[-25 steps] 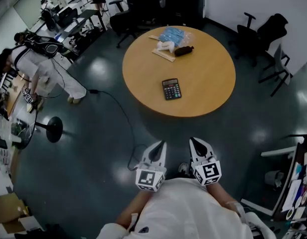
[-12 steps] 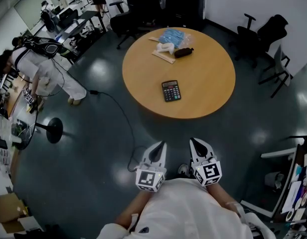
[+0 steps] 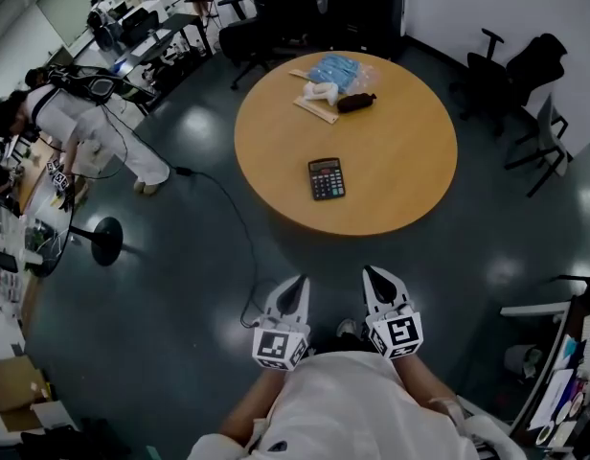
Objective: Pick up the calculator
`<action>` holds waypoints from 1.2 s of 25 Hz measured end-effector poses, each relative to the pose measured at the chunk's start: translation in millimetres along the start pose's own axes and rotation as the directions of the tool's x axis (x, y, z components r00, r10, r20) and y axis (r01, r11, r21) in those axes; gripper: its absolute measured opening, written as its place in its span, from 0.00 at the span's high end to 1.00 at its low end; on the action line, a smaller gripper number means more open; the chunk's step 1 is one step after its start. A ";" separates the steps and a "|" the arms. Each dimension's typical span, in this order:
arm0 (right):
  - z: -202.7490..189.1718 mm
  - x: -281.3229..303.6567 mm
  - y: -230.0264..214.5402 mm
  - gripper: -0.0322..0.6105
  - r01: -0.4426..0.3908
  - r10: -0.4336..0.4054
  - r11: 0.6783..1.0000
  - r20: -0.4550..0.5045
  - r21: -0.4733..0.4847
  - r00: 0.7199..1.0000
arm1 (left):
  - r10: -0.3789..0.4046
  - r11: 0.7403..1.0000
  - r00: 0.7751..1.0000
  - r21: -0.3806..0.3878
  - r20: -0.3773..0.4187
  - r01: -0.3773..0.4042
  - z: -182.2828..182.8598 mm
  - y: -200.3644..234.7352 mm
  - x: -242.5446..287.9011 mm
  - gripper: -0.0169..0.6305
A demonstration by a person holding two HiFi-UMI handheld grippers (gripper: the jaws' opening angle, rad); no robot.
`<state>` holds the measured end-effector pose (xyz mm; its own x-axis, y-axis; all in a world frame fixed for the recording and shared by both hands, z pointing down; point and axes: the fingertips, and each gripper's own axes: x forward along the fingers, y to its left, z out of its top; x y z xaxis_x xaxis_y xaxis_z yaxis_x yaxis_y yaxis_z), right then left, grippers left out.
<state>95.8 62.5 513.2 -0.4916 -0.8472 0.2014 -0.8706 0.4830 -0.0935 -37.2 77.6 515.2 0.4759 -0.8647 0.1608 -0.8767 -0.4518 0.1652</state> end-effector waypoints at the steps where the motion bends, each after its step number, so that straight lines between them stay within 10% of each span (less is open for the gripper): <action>1: -0.9 2.7 -2.8 0.93 -0.006 0.006 1.000 -0.002 -0.001 1.000 | 0.007 1.000 1.000 -0.002 -0.005 -0.007 -2.1 0.7 2.9 0.96; 30: 42.0 236.7 -102.7 0.93 0.051 -0.050 0.998 -0.040 0.029 0.998 | -0.090 0.996 0.992 0.007 -0.089 0.091 17.9 159.9 244.1 0.96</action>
<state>68.1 -197.0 529.6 -0.4462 -0.8608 0.2447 -0.8949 0.4323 -0.1112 -62.4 -209.6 563.4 0.5574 -0.7973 0.2314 -0.8301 -0.5302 0.1727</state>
